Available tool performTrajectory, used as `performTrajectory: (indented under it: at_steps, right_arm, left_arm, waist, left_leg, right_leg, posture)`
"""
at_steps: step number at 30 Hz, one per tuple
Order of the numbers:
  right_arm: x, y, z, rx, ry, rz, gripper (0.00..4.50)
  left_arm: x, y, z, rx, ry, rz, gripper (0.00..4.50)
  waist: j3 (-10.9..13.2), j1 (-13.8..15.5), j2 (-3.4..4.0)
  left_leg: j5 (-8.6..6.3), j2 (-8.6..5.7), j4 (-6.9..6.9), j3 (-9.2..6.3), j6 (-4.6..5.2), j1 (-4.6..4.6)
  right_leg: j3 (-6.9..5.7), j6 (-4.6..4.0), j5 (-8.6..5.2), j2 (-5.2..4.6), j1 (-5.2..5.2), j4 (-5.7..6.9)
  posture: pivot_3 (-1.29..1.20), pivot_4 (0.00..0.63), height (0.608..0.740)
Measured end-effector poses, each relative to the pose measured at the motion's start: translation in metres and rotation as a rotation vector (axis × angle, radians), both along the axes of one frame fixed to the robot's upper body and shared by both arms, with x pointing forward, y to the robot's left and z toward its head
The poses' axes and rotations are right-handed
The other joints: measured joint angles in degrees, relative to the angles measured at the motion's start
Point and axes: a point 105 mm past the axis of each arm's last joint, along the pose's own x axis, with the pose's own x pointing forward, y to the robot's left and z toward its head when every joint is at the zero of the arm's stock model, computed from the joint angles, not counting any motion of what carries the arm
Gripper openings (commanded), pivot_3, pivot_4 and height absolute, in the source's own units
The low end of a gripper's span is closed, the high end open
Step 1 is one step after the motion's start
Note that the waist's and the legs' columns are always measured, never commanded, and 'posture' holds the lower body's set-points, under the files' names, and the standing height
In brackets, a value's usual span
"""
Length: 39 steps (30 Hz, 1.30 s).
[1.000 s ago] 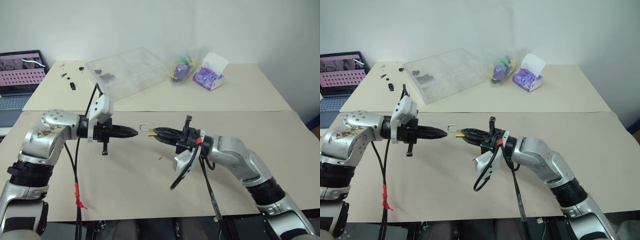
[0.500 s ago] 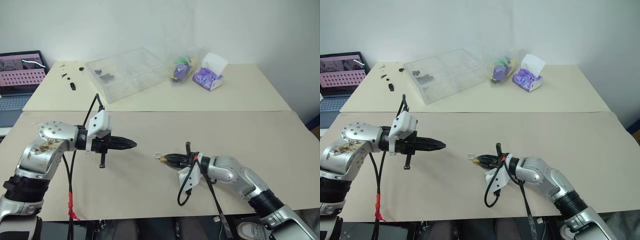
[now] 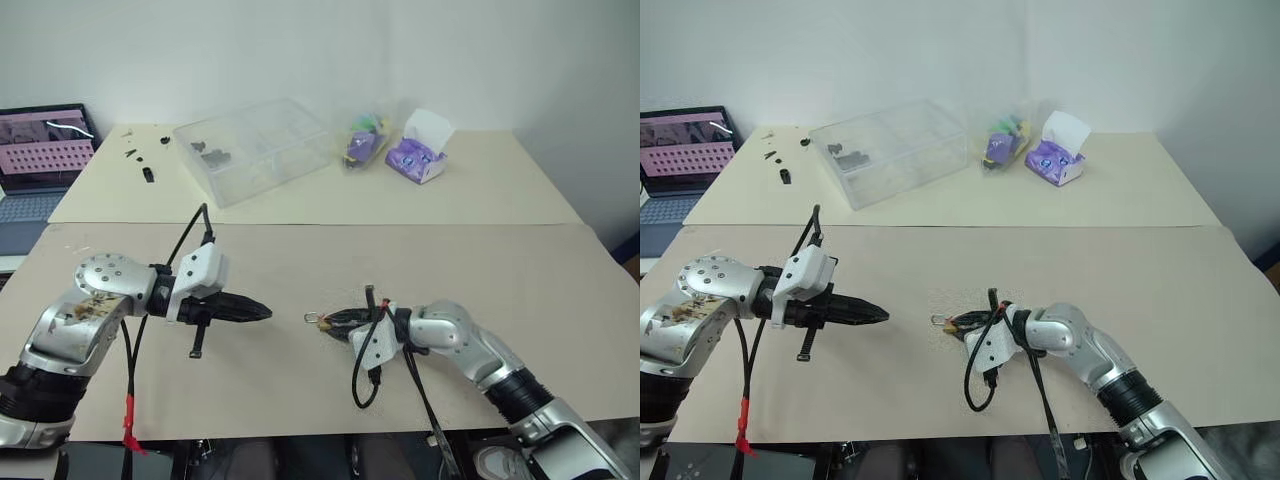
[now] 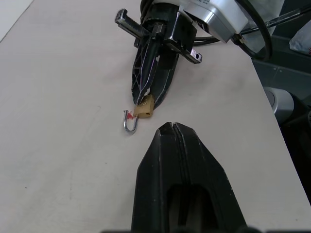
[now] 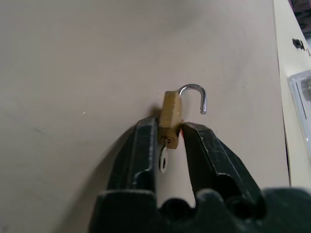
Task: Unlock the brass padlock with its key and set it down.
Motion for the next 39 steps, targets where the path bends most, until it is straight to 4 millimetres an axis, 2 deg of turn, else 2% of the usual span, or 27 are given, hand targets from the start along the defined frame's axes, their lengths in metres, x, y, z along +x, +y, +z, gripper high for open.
performTrajectory:
  at_steps: [1, 6, 10, 12, 16, 18, 24, 26, 28, 30, 31, 32, 34, 35, 37, 39]
  right_arm:
    - [-0.001, 0.0, 0.002, 0.005, 0.017, -0.005, 2.7]
    - [-0.014, -0.009, 0.0, 0.025, 0.208, -0.039, 2.7]
    - [-0.015, -0.024, 0.003, 0.14, 0.437, -0.187, 2.7]
    - [-0.011, -0.03, 0.007, 0.183, 0.478, -0.236, 2.7]
    - [0.007, -0.043, 0.03, 0.43, 0.575, -0.425, 2.7]
    - [0.009, -0.046, 0.036, 0.49, 0.589, -0.467, 2.7]
    - [-0.004, -0.039, 0.025, 0.539, 0.669, -0.524, 2.7]
    - [-0.005, -0.039, 0.022, 0.563, 0.697, -0.559, 2.7]
    - [0.002, -0.042, 0.024, 0.659, 0.722, -0.634, 2.7]
    - [0.016, -0.059, 0.029, 0.772, 0.681, -0.776, 2.7]
    - [0.029, -0.083, 0.033, 0.874, 0.592, -0.944, 2.7]
    - [0.036, -0.102, 0.036, 0.927, 0.511, -1.065, 2.7]
    - [0.04, -0.143, 0.037, 0.916, 0.282, -1.309, 2.7]
    - [0.037, -0.165, 0.037, 0.899, 0.154, -1.428, 2.7]
    - [0.03, -0.188, 0.035, 0.852, -0.008, -1.558, 2.7]
    - [0.027, -0.202, 0.032, 0.802, -0.122, -1.642, 2.7]
  left_arm:
    - [0.0, 0.0, 0.0, 0.002, -0.004, 0.002, 0.0]
    - [0.001, -0.001, -0.002, 0.005, -0.017, -0.002, 0.0]
    - [0.001, -0.004, -0.004, -0.002, -0.02, -0.006, 0.0]
    - [0.0, -0.004, -0.005, -0.006, -0.017, -0.005, 0.0]
    - [-0.002, -0.007, -0.012, -0.029, -0.004, 0.01, 0.0]
    - [-0.002, -0.007, -0.013, -0.029, -0.003, 0.015, 0.0]
    - [0.0, -0.01, -0.013, -0.047, -0.018, 0.034, 0.0]
    - [0.005, -0.013, -0.015, -0.084, -0.023, 0.078, 0.0]
    - [0.017, -0.012, -0.02, -0.166, -0.008, 0.21, 0.0]
    - [0.037, -0.007, -0.022, -0.275, -0.008, 0.414, 0.0]
    - [0.056, 0.003, -0.02, -0.388, -0.029, 0.628, 0.0]
    - [0.067, 0.017, -0.018, -0.455, -0.048, 0.784, 0.0]
    - [0.081, 0.054, -0.02, -0.487, -0.119, 1.075, 0.0]
    - [0.085, 0.078, -0.023, -0.478, -0.168, 1.231, 0.0]
    - [0.086, 0.113, -0.029, -0.477, -0.231, 1.446, 0.0]
    - [0.085, 0.146, -0.043, -0.476, -0.262, 1.66, 0.0]
  waist:
    - [0.0, 0.01, 0.0]
    - [0.0, 0.32, 0.0]
    - [0.01, 0.58, 0.0]
    - [0.01, 0.69, 0.0]
    - [0.01, 0.65, 0.0]
    - [0.01, 0.81, 0.01]
    - [0.02, 1.48, 0.02]
    - [0.02, 1.62, 0.02]
    - [0.02, 1.63, 0.03]
    - [0.02, 1.63, 0.02]
    - [0.02, 1.76, 0.01]
    - [0.02, 1.82, -0.01]
    - [0.01, 1.74, -0.01]
    - [0.01, 1.74, 0.0]
    - [0.0, 1.49, 0.0]
    - [0.0, 1.2, 0.0]
  left_leg:
    - [0.0, 0.01, 0.0, 0.0, 0.0, 0.03]
    - [0.0, 0.01, -0.03, 0.0, 0.0, 0.02]
    - [-0.01, 0.01, -0.03, 0.0, -0.01, 0.0]
    - [-0.01, 0.03, -0.03, 0.02, -0.01, 0.03]
    - [-0.01, 0.06, -0.04, 0.03, -0.01, 0.0]
    - [-0.01, 0.05, -0.05, 0.02, -0.02, -0.03]
    - [-0.01, 0.04, -0.08, 0.03, -0.02, -0.14]
    - [-0.01, 0.03, -0.08, 0.03, -0.02, -0.13]
    - [-0.01, 0.03, -0.08, 0.03, -0.02, -0.13]
    - [-0.01, 0.03, -0.07, 0.01, -0.02, -0.16]
    - [-0.01, 0.02, -0.05, -0.04, -0.02, -0.21]
    - [-0.01, 0.0, -0.04, -0.06, -0.02, -0.22]
    - [-0.01, -0.05, -0.07, -0.04, -0.02, -0.29]
    - [-0.01, -0.08, -0.11, -0.04, -0.02, -0.3]
    - [-0.02, -0.08, -0.13, 0.02, -0.03, -0.33]
    - [-0.02, -0.08, -0.13, 0.04, -0.03, -0.31]
  right_leg:
    - [0.0, 0.0, -0.01, 0.0, 0.02, 0.0]
    - [-0.02, -0.02, -0.02, -0.02, 0.02, 0.0]
    - [-0.02, -0.01, -0.02, -0.02, 0.01, -0.02]
    - [-0.02, -0.01, -0.01, -0.02, 0.0, -0.01]
    - [-0.02, -0.02, -0.01, -0.01, -0.05, -0.01]
    - [-0.02, -0.02, -0.02, -0.01, -0.07, -0.02]
    - [-0.03, 0.0, -0.02, -0.04, -0.12, -0.14]
    - [-0.03, 0.02, -0.02, -0.06, -0.09, -0.17]
    - [-0.03, 0.06, 0.01, -0.08, -0.09, -0.16]
    - [-0.04, 0.14, 0.07, -0.07, -0.09, -0.21]
    - [-0.05, 0.22, 0.12, -0.08, -0.07, -0.23]
    - [-0.05, 0.66, 0.39, -0.11, -0.07, -0.21]
    - [-0.05, 0.66, 0.43, -0.12, -0.14, -0.27]
    - [-0.04, 0.65, 0.42, -0.12, -0.15, -0.33]
    - [-0.02, 0.44, 0.51, -0.12, -0.21, -0.33]
    - [-0.01, 0.39, 0.54, -0.14, -0.18, -0.34]
  posture:
    - [0.0, 0.15, 0.74]
    - [0.0, 0.15, 0.74]
    - [0.0, 0.15, 0.74]
    - [0.0, 0.15, 0.74]
    - [0.0, 0.15, 0.74]
    - [0.0, 0.15, 0.74]
    - [0.0, 0.15, 0.74]
    - [0.0, 0.15, 0.74]
    - [0.0, 0.15, 0.74]
    - [0.0, 0.15, 0.74]
    - [0.0, 0.15, 0.74]
    - [0.0, 0.15, 0.74]
    - [0.0, 0.15, 0.74]
    - [0.0, 0.15, 0.74]
    - [0.0, 0.15, 0.74]
    - [0.0, 0.15, 0.74]
